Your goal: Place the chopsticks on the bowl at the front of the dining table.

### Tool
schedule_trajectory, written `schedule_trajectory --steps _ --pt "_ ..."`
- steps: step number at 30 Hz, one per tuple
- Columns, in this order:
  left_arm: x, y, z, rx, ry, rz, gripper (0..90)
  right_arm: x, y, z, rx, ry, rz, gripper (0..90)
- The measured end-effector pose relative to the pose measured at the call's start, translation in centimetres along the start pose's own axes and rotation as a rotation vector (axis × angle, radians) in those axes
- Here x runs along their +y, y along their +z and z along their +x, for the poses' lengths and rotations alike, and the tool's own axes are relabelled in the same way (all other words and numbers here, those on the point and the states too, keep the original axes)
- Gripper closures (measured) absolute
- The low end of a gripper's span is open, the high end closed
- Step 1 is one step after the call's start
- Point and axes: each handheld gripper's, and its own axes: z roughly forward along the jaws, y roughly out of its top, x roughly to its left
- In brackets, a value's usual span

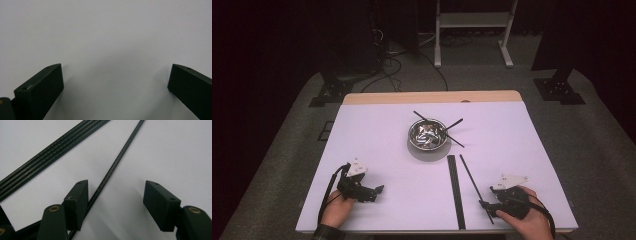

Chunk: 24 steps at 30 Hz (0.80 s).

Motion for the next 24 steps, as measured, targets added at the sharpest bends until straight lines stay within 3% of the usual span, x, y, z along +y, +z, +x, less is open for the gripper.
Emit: schedule_trajectory --steps 24 --pt "0.0 0.0 0.0 0.0 0.0 0.0 0.0 -0.8 -0.8 -1.9 -0.06 0.042 0.002 36.7"
